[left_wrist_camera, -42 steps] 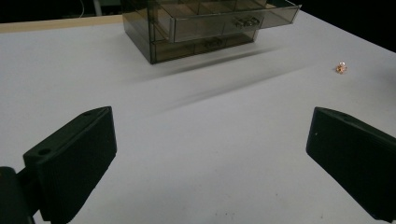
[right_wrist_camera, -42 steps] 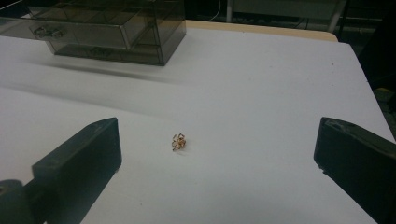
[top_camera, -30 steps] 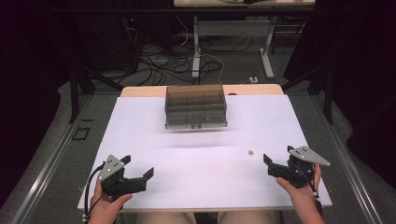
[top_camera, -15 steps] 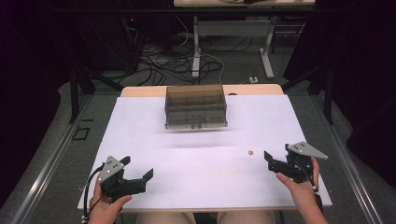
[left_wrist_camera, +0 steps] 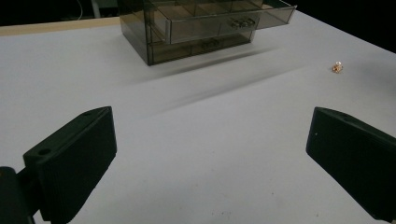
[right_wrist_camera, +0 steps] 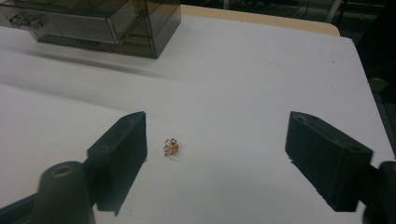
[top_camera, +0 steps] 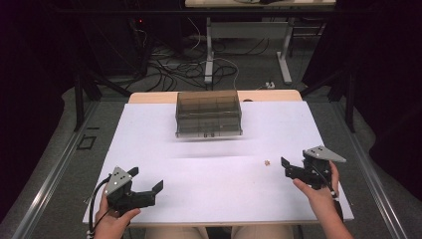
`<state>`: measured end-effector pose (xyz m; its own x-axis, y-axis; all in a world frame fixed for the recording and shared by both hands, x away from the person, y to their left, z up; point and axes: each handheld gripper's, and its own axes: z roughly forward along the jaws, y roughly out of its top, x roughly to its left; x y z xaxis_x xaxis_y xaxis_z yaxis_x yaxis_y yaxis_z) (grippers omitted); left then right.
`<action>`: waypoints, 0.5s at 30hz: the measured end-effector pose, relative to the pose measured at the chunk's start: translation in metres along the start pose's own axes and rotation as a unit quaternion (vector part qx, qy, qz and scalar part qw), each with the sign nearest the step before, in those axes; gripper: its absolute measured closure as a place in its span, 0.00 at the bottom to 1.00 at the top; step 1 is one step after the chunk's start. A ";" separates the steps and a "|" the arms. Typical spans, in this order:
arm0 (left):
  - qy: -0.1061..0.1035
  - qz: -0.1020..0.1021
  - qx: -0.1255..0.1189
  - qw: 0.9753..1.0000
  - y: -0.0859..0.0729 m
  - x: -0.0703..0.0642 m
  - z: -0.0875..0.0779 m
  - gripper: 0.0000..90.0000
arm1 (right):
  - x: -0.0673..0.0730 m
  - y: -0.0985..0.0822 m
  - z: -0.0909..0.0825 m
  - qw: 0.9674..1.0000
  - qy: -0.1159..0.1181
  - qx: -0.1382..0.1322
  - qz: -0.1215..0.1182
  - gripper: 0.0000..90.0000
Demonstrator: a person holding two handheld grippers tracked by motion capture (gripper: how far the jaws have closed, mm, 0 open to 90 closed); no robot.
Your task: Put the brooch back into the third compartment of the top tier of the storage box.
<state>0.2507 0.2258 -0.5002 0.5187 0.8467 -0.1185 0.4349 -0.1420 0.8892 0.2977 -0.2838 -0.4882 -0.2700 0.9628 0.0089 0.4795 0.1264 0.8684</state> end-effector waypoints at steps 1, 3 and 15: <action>0.000 0.000 0.000 1.000 0.000 0.000 0.000 0.02 | -0.001 0.001 0.001 1.000 0.003 0.008 0.003 0.27; 0.000 0.000 0.000 1.000 0.000 0.000 0.000 0.02 | -0.002 0.002 0.003 1.000 0.004 0.013 0.002 0.28; 0.000 0.004 0.001 1.000 0.000 0.000 0.000 0.02 | -0.004 0.010 0.013 0.999 0.022 0.032 0.012 0.33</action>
<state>0.2507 0.2255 -0.5002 0.5232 0.8449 -0.1113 0.4314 -0.1499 0.8896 0.3149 -0.2828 -0.4859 -0.2932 0.9547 0.0516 0.5383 0.1202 0.8341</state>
